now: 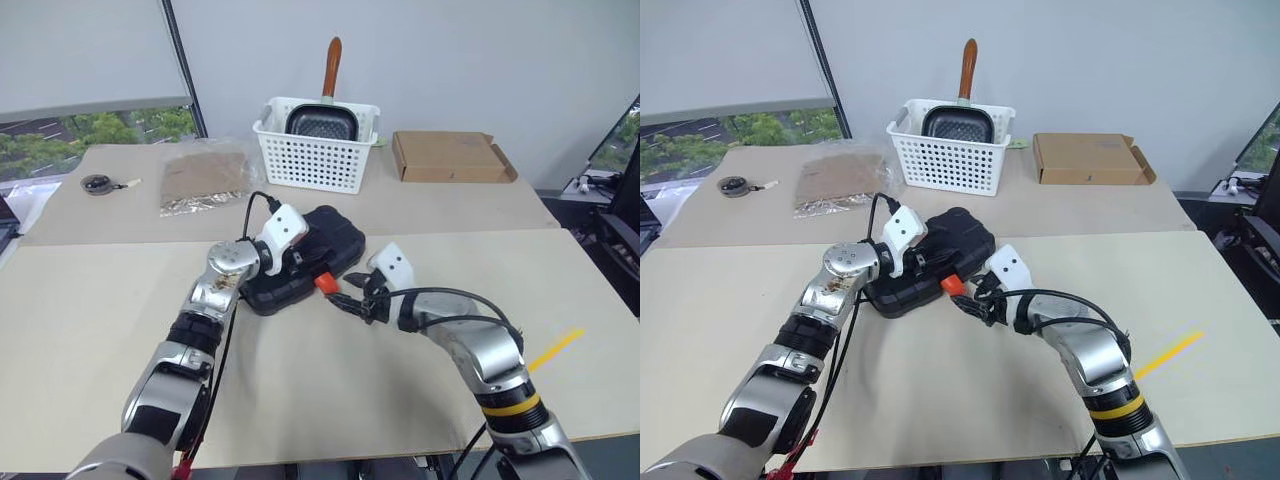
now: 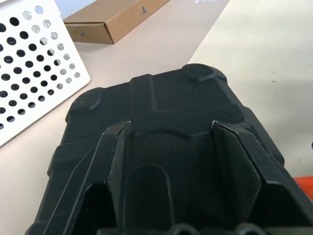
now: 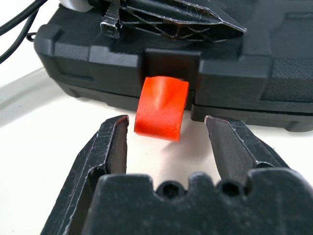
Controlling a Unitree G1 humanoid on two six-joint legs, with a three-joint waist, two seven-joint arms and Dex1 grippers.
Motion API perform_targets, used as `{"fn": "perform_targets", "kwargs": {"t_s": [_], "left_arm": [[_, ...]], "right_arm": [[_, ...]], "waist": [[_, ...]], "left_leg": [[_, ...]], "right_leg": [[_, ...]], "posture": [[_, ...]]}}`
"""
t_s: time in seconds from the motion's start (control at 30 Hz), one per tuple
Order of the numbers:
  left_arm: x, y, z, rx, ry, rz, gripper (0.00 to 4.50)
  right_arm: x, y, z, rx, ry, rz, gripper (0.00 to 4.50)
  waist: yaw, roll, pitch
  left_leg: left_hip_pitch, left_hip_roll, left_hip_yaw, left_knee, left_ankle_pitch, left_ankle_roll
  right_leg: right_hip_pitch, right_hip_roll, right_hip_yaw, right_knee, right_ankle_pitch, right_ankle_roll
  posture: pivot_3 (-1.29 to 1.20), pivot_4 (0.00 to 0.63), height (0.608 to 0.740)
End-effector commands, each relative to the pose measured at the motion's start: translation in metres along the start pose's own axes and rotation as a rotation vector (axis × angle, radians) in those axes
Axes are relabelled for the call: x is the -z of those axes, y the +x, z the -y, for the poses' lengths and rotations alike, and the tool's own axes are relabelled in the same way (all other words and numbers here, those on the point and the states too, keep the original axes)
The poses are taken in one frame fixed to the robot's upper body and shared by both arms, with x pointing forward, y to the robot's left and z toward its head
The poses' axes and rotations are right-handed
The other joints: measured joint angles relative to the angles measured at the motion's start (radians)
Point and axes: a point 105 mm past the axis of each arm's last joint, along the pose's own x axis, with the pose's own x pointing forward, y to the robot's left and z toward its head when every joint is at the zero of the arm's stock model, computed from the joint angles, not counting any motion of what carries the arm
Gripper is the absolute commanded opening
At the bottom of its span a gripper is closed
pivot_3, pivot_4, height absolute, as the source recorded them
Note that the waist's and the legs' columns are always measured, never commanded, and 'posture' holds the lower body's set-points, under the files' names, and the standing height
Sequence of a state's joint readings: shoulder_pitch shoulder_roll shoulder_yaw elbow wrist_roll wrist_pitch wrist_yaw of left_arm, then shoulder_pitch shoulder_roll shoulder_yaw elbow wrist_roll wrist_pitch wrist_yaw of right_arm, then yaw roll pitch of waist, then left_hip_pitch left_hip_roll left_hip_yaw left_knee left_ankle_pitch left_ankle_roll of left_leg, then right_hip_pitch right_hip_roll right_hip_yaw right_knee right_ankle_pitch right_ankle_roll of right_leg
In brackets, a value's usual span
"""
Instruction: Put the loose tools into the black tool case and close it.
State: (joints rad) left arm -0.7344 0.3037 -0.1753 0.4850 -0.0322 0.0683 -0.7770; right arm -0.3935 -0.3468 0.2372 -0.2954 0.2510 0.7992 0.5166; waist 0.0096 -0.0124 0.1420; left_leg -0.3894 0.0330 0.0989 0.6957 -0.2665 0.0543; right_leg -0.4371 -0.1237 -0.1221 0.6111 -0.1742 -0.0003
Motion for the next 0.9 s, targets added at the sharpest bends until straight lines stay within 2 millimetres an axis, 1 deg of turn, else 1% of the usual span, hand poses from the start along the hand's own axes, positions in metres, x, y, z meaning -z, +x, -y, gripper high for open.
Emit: {"fn": "perform_targets", "kwargs": {"t_s": [0.03,0.17,0.3,0.43,0.5,0.53,0.77,0.9], "left_arm": [[0.036,-0.002,0.017,0.030,-0.066,-0.115,2.84],[0.037,-0.004,0.016,0.022,-0.065,-0.118,2.84],[0.037,-0.005,0.012,0.009,-0.065,-0.119,2.84],[0.036,-0.005,0.012,0.007,-0.066,-0.116,2.84],[0.037,-0.005,0.013,0.009,-0.066,-0.116,2.84],[0.037,-0.005,0.013,0.010,-0.066,-0.117,2.84],[0.039,-0.006,0.016,0.016,-0.073,-0.122,2.84],[0.040,-0.005,0.018,0.021,-0.076,-0.123,2.84]], "right_arm": [[-0.006,0.003,-0.008,0.041,-0.009,-0.013,2.92],[-0.004,0.005,-0.015,0.055,0.026,-0.035,2.92],[-0.004,0.007,-0.014,0.087,0.036,-0.035,2.92],[-0.007,0.008,-0.013,0.107,0.035,-0.021,1.84],[-0.009,0.009,-0.013,0.116,0.031,-0.012,1.22],[-0.010,0.009,-0.014,0.117,0.028,-0.007,1.15],[-0.016,0.013,-0.015,0.110,0.006,0.006,1.15],[-0.018,0.019,-0.016,0.097,-0.017,0.006,1.15]], "waist": [[0.000,0.000,0.000],[-0.001,0.000,0.000],[-0.003,0.000,0.000],[-0.003,0.000,0.000],[-0.004,0.000,0.000],[-0.005,0.000,0.000],[-0.008,0.000,0.000],[-0.011,0.000,0.000]], "left_leg": [[0.000,0.000,0.000,0.000,0.000,0.000],[0.000,0.000,0.000,0.000,0.000,0.000],[0.000,0.000,0.000,0.000,0.000,0.000],[0.000,0.000,0.000,0.000,0.000,0.000],[0.000,0.000,0.000,0.000,0.000,0.000],[0.000,0.000,0.000,0.000,0.000,0.000],[0.000,0.000,-0.001,0.000,0.000,0.000],[0.000,0.000,-0.001,0.000,0.000,0.000]], "right_leg": [[0.000,0.000,0.000,0.000,0.000,0.000],[0.000,0.000,0.000,0.000,0.000,0.000],[0.000,0.000,0.000,0.000,0.000,0.000],[-0.001,0.000,0.000,0.000,0.000,0.000],[-0.001,0.000,0.000,0.000,0.000,0.000],[-0.001,0.000,0.000,0.000,0.000,0.000],[-0.001,0.000,0.000,0.000,0.000,0.000],[-0.001,0.000,0.000,0.000,0.000,0.000]], "posture": [[0.00,0.150,0.700],[0.00,0.150,0.700],[0.00,0.150,0.700],[0.00,0.150,0.700],[0.00,0.150,0.700],[0.00,0.150,0.700],[0.00,0.150,0.700],[0.00,0.150,0.700]]}}
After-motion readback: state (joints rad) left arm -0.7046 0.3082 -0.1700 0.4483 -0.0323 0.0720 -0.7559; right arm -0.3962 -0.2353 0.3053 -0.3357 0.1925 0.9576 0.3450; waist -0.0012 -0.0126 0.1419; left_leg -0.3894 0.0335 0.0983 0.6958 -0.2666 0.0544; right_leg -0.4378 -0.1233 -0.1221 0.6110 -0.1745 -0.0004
